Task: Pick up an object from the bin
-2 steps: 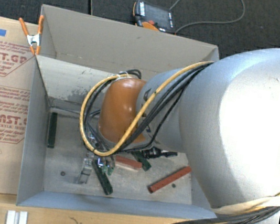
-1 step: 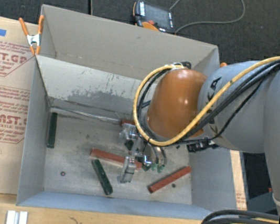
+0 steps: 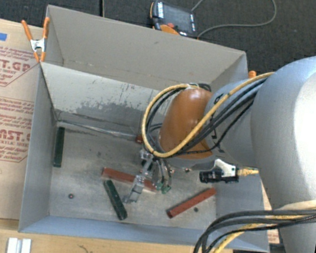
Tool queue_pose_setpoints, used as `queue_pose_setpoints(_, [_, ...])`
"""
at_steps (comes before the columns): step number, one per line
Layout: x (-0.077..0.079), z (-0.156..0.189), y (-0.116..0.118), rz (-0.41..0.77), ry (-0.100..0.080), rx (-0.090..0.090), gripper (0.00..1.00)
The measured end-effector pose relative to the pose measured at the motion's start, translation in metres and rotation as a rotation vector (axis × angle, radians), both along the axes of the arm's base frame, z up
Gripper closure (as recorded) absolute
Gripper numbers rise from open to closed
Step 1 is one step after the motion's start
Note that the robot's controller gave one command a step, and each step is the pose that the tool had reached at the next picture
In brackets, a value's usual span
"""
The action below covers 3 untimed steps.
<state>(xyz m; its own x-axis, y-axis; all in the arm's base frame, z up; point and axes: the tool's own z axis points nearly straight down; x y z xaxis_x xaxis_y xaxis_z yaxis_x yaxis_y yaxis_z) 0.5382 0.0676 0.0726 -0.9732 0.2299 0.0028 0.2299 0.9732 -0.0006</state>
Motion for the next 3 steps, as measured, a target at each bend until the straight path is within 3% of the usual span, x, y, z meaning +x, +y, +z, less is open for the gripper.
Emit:
queue_pose_setpoints(1, [0.001,0.002,0.001,0.002,-0.002,0.0,1.0])
queue_pose_setpoints(2, [-0.043,0.108,0.076,-0.016,-0.008,0.005,1.0])
queue_pose_setpoints(3, [-0.038,0.174,0.158,0.031,-0.011,0.007,1.0])
